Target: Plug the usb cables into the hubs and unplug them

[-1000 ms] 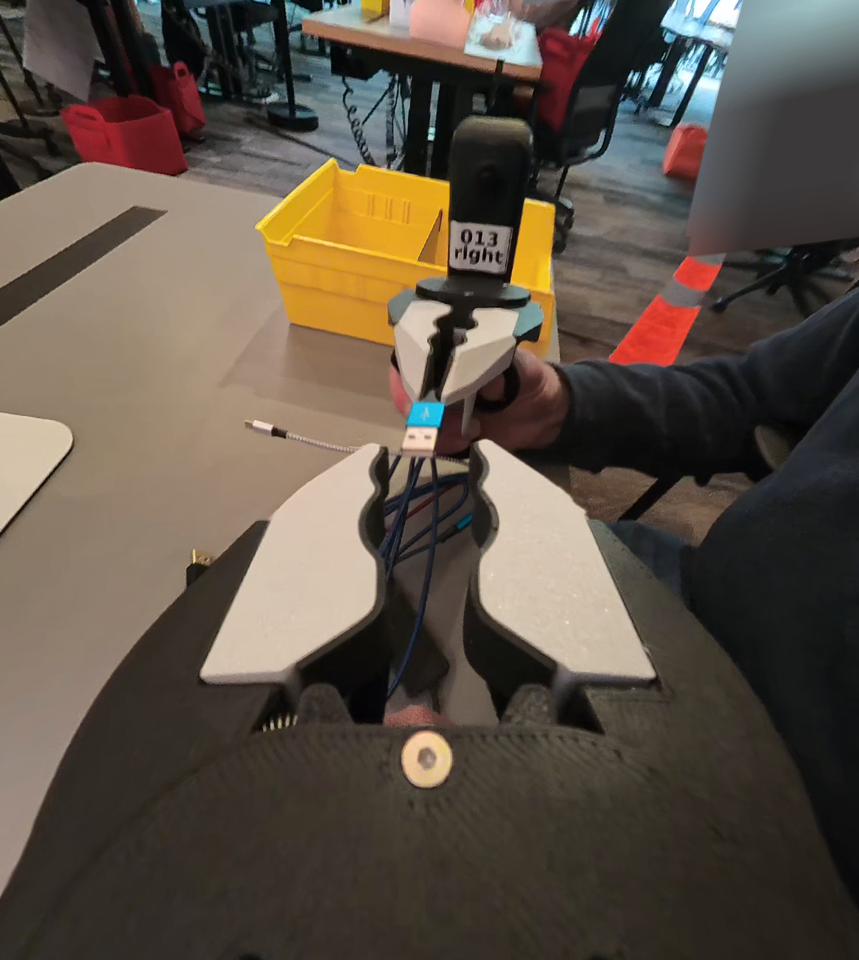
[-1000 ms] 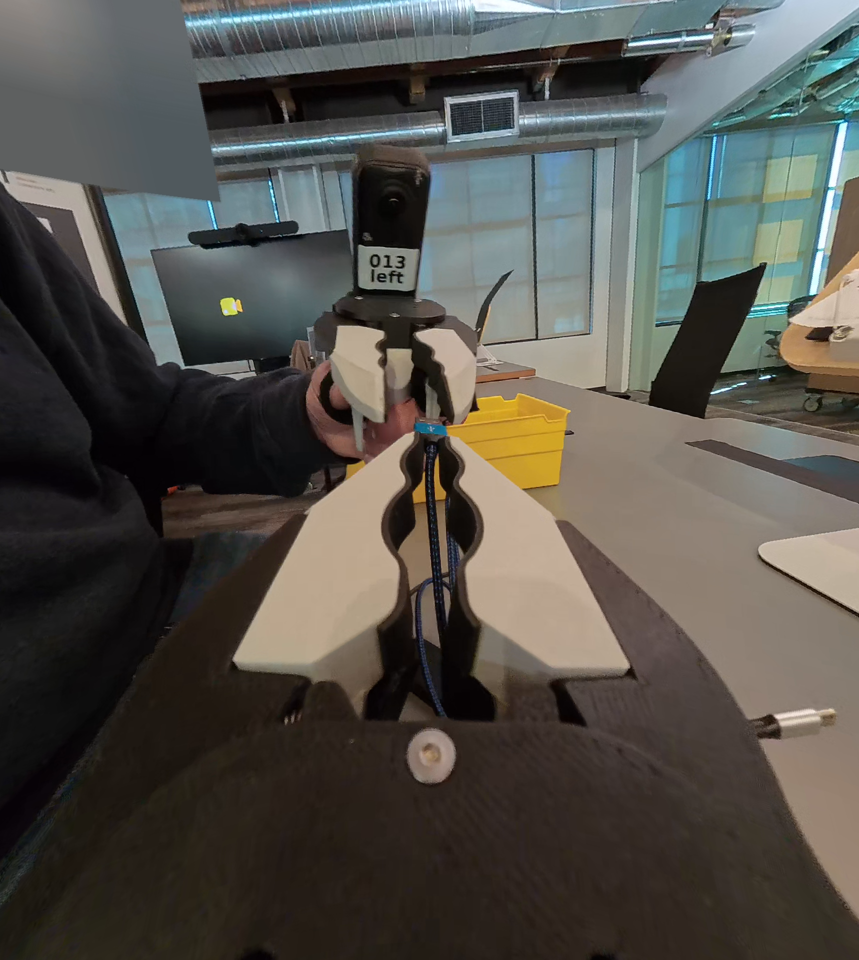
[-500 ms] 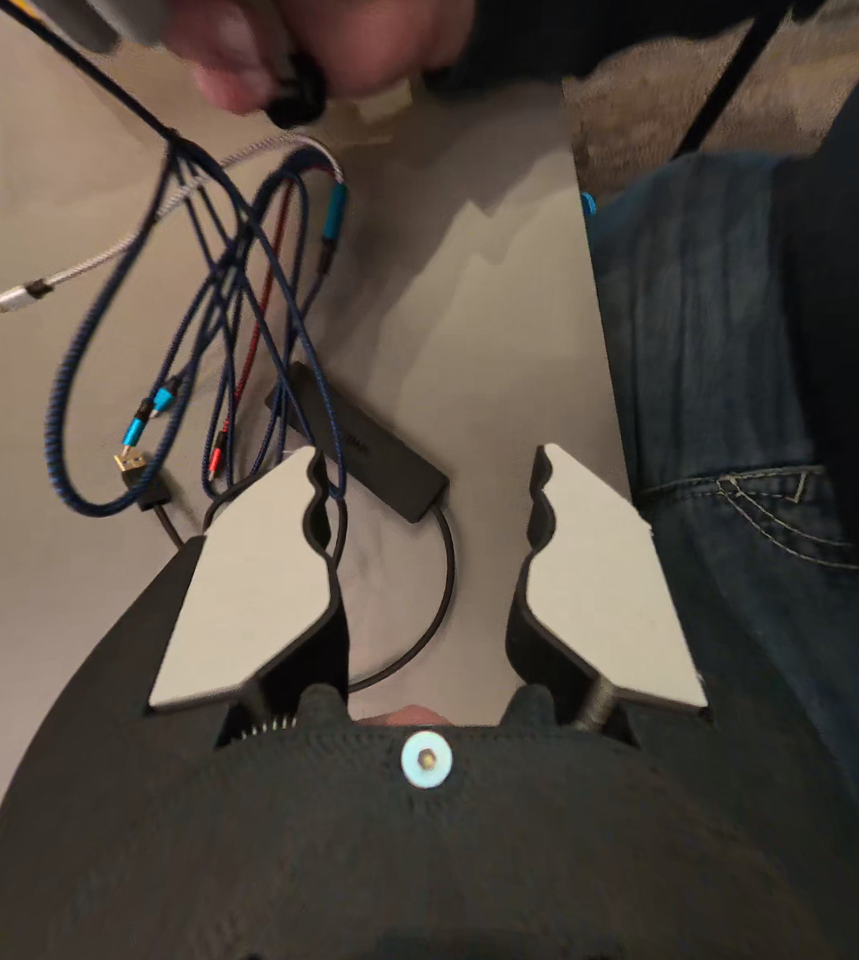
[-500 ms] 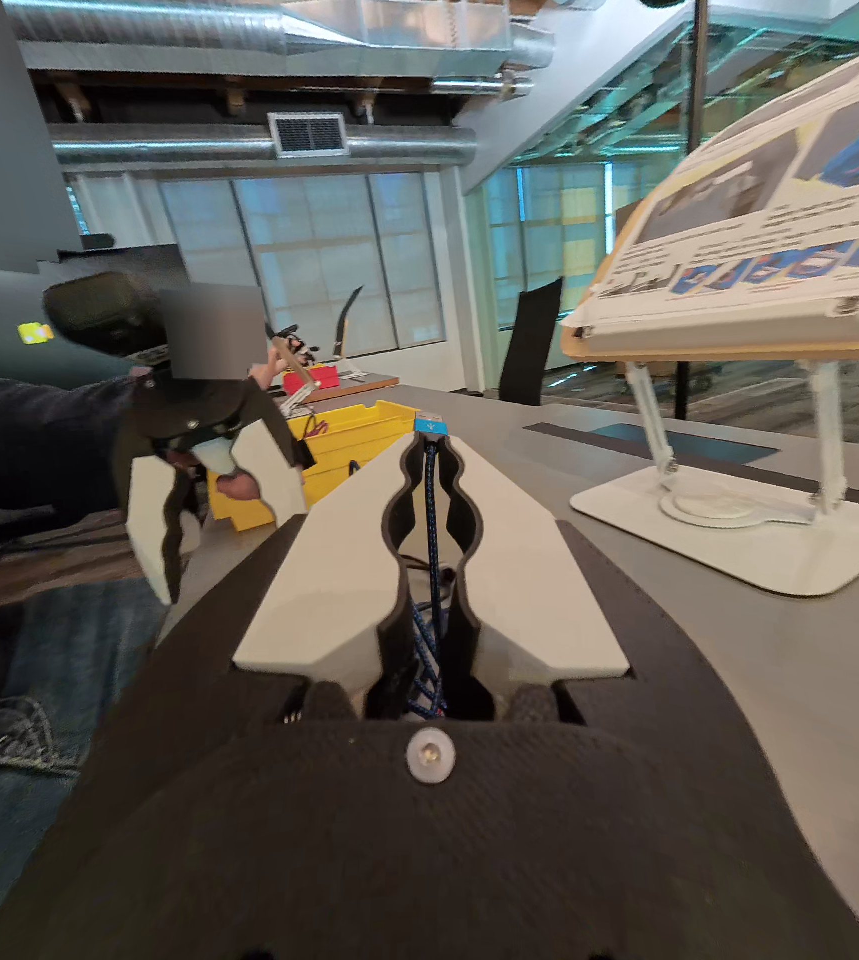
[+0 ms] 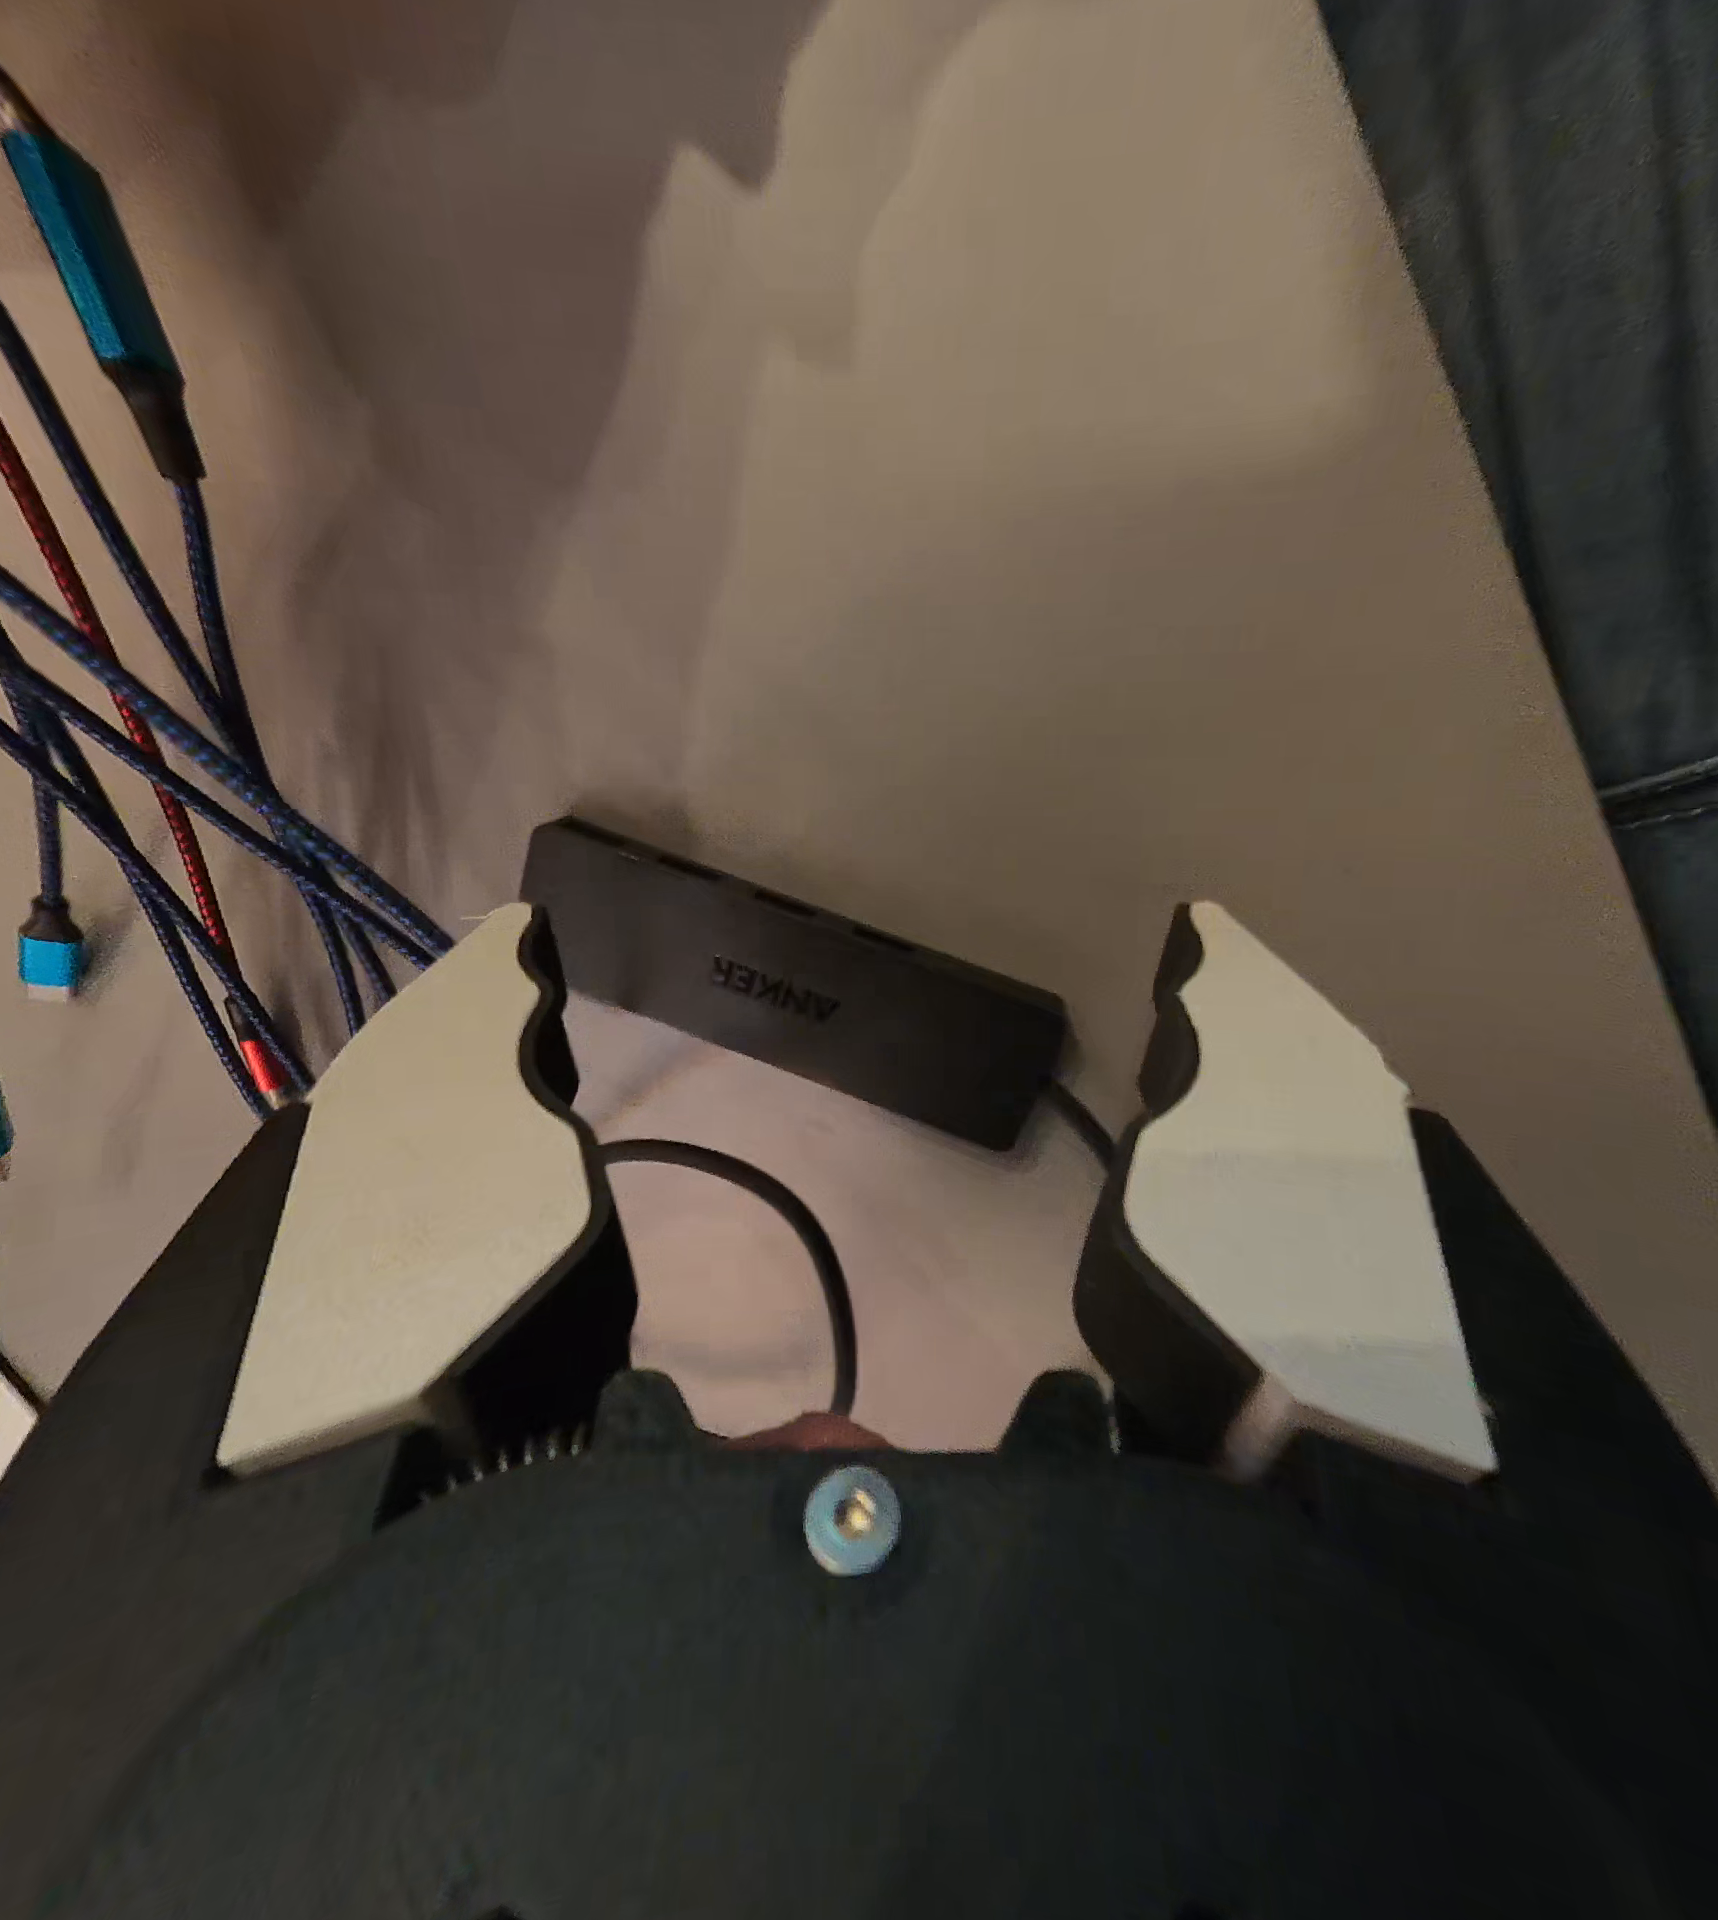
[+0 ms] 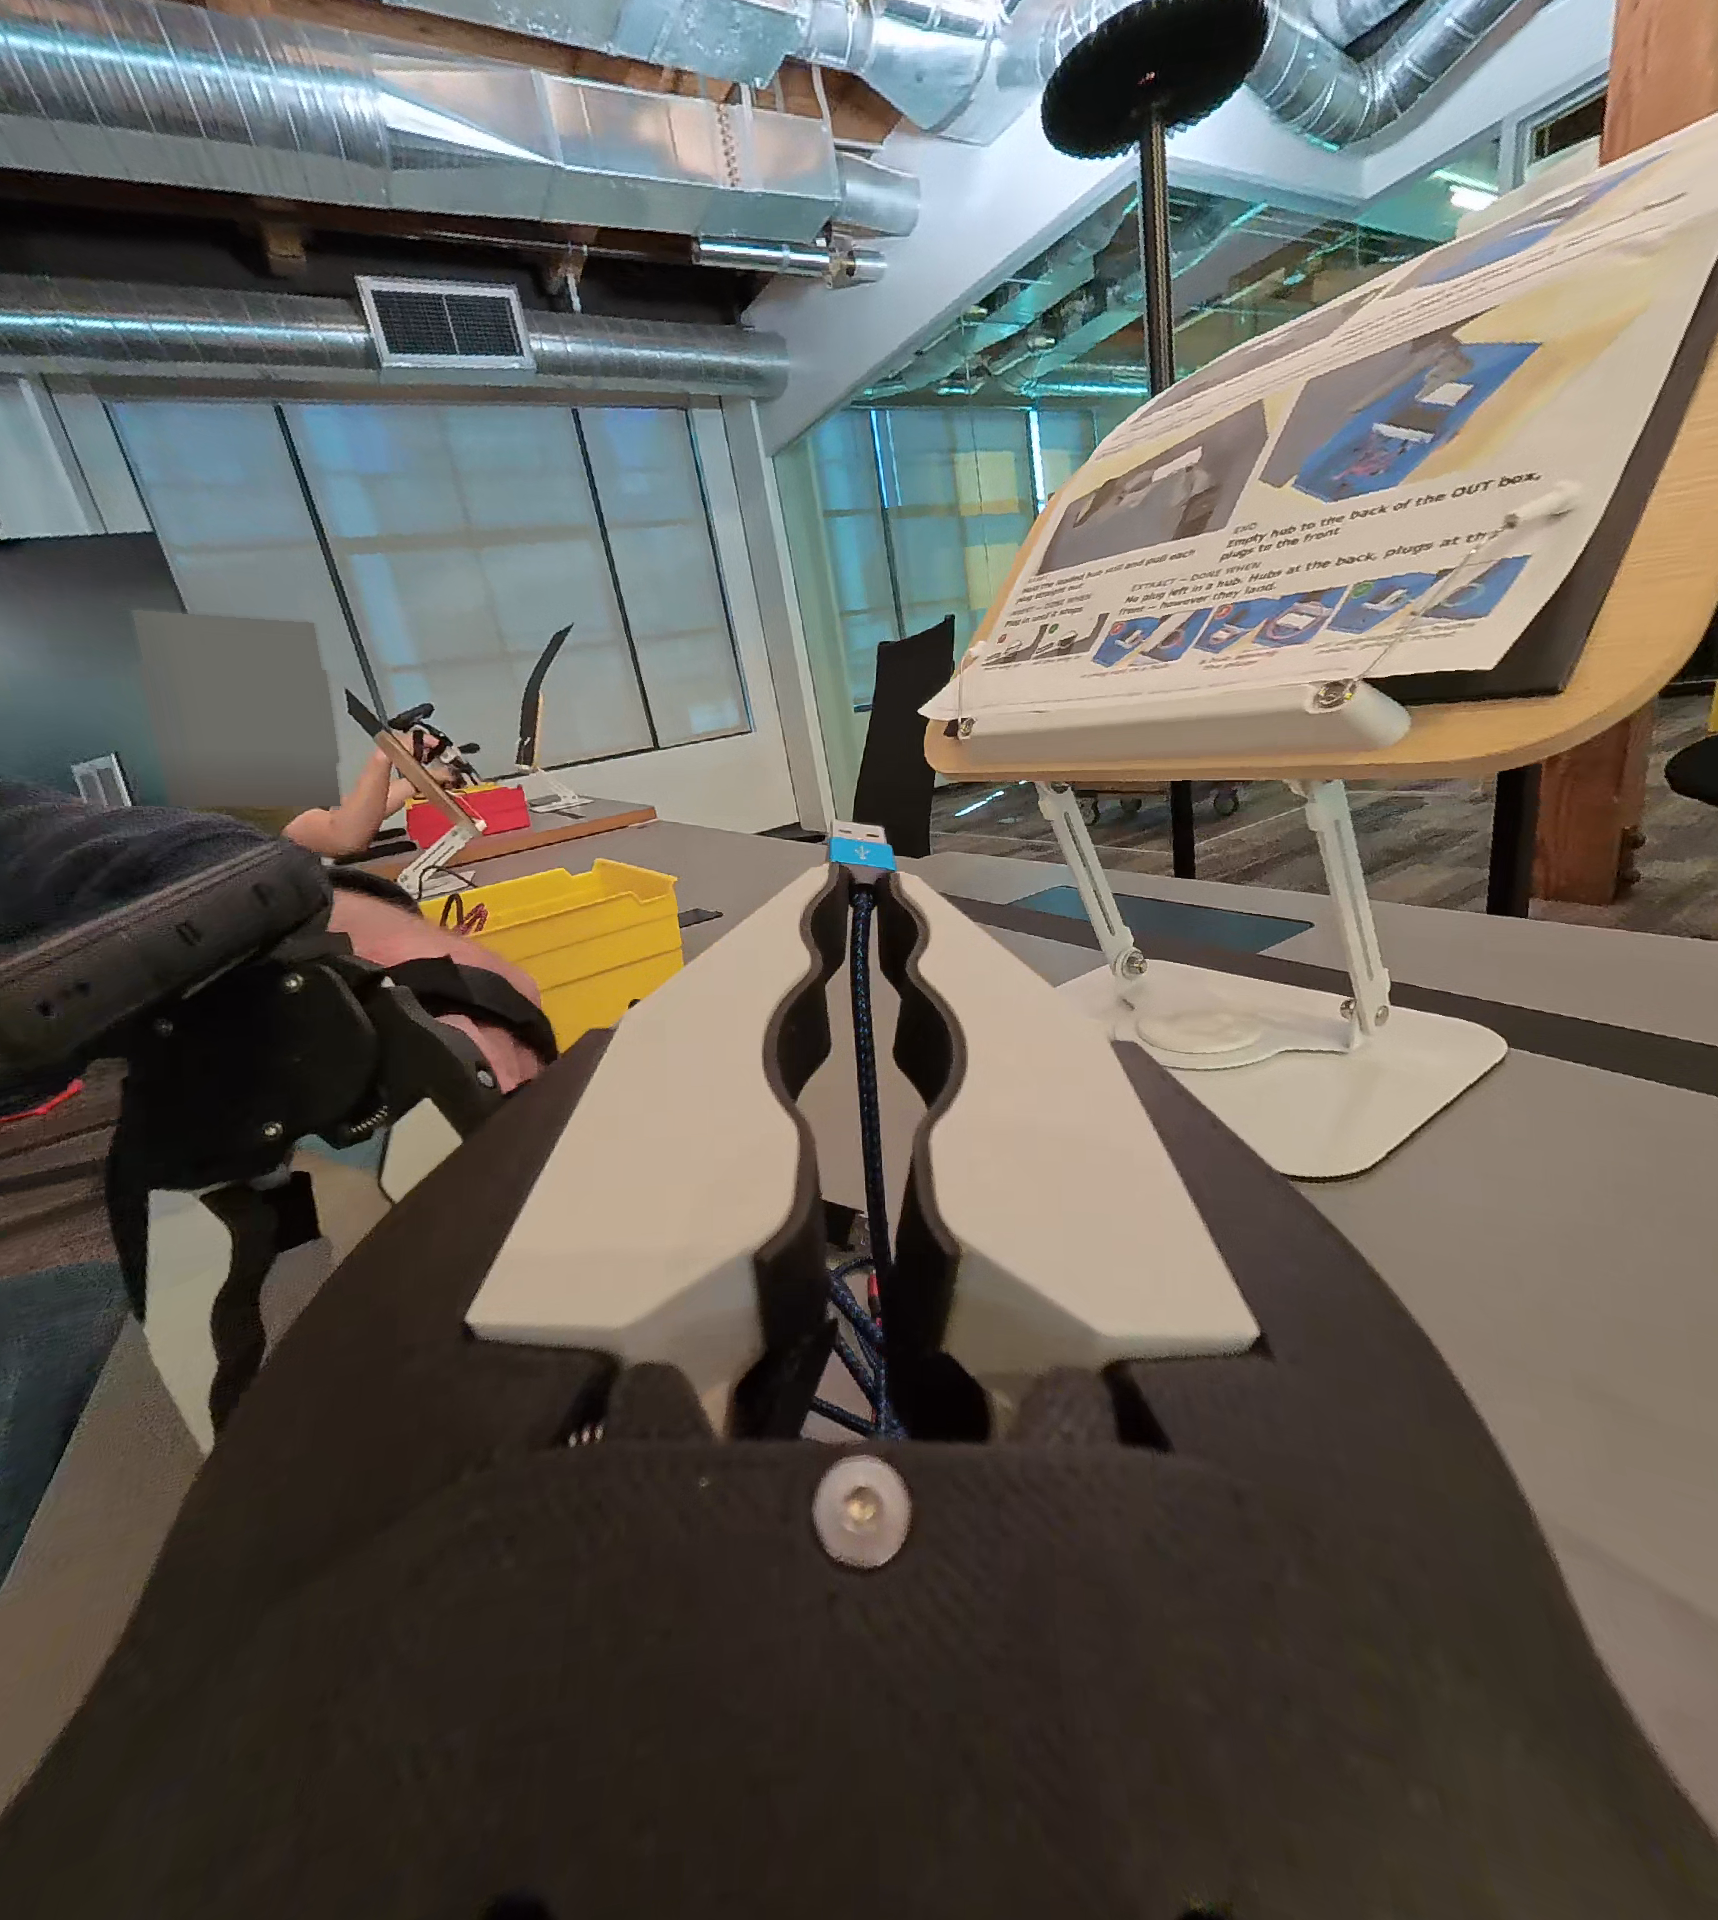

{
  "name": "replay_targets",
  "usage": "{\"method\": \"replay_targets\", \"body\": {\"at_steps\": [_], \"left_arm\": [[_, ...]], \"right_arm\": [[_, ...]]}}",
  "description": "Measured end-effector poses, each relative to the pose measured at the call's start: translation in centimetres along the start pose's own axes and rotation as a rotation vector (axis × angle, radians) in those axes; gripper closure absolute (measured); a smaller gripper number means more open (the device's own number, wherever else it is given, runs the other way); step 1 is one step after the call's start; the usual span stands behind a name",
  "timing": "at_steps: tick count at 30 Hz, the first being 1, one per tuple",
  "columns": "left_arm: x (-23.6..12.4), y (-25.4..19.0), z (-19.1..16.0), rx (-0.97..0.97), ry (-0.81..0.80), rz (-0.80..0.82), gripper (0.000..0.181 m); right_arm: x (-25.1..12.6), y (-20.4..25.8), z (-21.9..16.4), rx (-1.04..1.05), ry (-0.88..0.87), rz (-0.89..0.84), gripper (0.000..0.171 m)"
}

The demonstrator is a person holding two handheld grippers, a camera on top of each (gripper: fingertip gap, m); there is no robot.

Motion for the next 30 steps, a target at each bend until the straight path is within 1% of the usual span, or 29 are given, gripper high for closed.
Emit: {"method": "replay_targets", "body": {"at_steps": [3, 7, 11, 12, 14, 16, 21, 22, 24, 27, 30], "left_arm": [[0.3, 0.9, -0.2, 0.025, -0.002, -0.017, 0.068], [1.0, 1.6, -1.1, 0.056, 0.044, -0.056, 0.06], [1.3, 2.1, -1.3, 0.068, 0.016, -0.085, 0.052], [1.4, 2.1, -1.3, 0.079, 0.031, -0.102, 0.049], [1.8, 2.0, -1.6, 0.097, 0.065, -0.147, 0.037], [2.1, 1.6, -1.9, 0.115, 0.09, -0.202, 0.035], [2.0, 1.6, -1.9, 0.155, 0.101, -0.207, 0.036], [1.9, 1.5, -2.0, 0.155, 0.089, -0.208, 0.039], [1.3, 1.6, -1.9, 0.132, 0.049, -0.208, 0.063], [1.4, 1.4, -2.1, 0.084, 0.015, -0.193, 0.063], [1.3, 1.1, -2.2, 0.014, 0.015, -0.175, 0.064]], "right_arm": [[0.1, -0.1, -0.1, -0.001, 0.004, 0.003, 0.168], [0.2, -0.1, -0.3, -0.003, 0.012, -0.001, 0.168], [0.2, -0.3, -0.5, 0.007, 0.014, -0.001, 0.168], [0.2, -0.3, -0.6, 0.01, 0.013, 0.0, 0.168], [0.3, -0.3, -0.6, 0.008, 0.018, 0.003, 0.167], [0.3, -0.3, -0.7, 0.01, 0.02, 0.006, 0.167], [0.3, -0.3, -0.7, 0.014, 0.019, 0.013, 0.167], [0.3, -0.3, -0.7, 0.015, 0.018, 0.015, 0.167], [0.3, -0.2, -0.7, 0.015, 0.019, 0.02, 0.167], [0.4, -0.1, -0.7, 0.013, 0.02, 0.031, 0.167], [0.4, 0.1, -0.9, 0.0, 0.032, 0.039, 0.168]]}}
Point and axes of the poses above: each gripper's, where its closed fingertips meet, x out along the fingers, z out of its top, y = z × x across the jaws, the point moved 6 cm from there along -x, back along the fingers, and after that the axes turned 10 degrees about -z, right-handed, at the moved point
